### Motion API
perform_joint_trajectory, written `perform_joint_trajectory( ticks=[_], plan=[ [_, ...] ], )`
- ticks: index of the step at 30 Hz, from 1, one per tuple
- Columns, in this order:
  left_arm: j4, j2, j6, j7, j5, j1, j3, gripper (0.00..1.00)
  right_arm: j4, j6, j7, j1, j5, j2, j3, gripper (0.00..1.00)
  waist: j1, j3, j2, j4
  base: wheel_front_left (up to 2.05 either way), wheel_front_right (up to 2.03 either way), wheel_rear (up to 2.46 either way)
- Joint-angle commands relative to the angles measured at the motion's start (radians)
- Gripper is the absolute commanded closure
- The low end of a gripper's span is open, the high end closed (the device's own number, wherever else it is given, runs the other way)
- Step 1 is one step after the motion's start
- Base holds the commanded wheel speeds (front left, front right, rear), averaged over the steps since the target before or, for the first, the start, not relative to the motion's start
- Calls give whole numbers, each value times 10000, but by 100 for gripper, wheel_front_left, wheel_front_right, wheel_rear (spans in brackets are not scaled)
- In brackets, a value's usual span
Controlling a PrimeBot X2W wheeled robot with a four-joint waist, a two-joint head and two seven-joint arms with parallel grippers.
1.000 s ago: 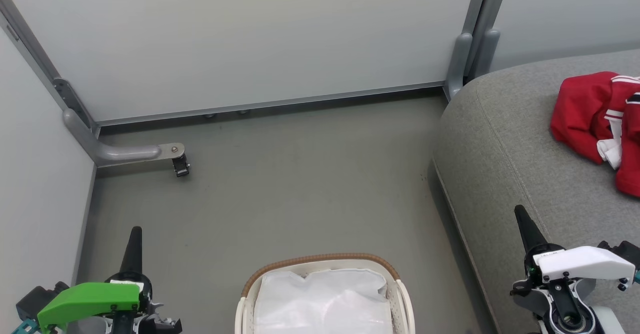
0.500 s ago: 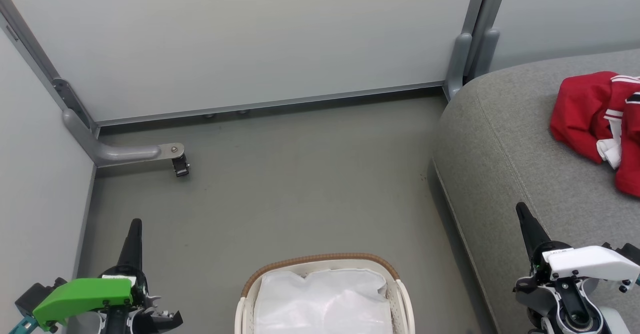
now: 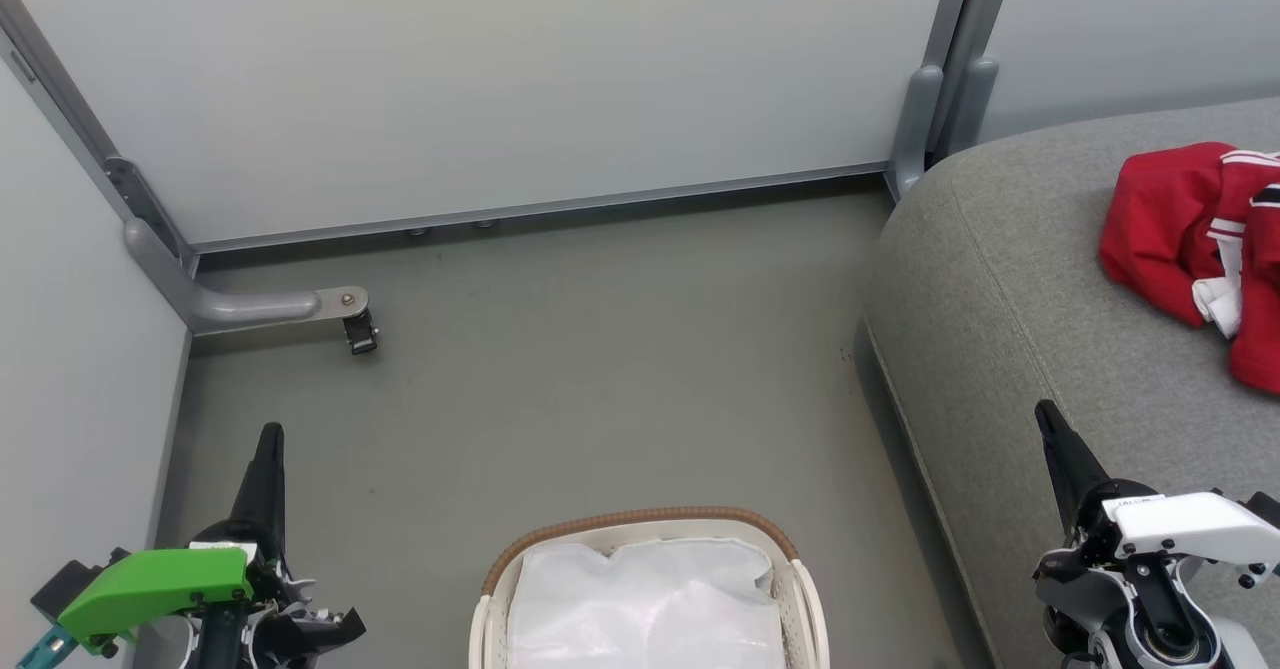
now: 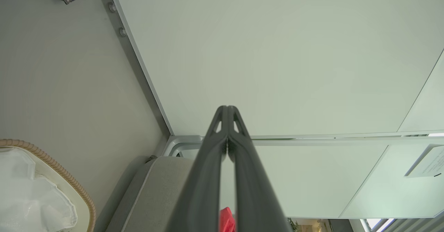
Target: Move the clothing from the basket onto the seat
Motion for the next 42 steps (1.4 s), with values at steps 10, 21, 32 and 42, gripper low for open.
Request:
perform_joint_trajectory(
  ticks=[10,21,32,42],
  plan=[
    [-107,37,-32,163,-536,-193,57,100,-114,-7,158,112,560,-61,-80,100,0,1,0,-5,0,0,0],
    [-108,37,-32,162,-535,-192,54,100,-111,-7,157,111,561,-61,-78,100,0,1,0,-5,0,0,0],
    [-107,37,-32,161,-535,-192,53,100,-111,-7,157,111,562,-61,-77,100,0,1,0,-5,0,0,0],
    [-109,37,-32,160,-534,-192,52,100,-111,-7,156,111,560,-61,-76,100,0,1,0,-5,0,0,0]
  ],
)
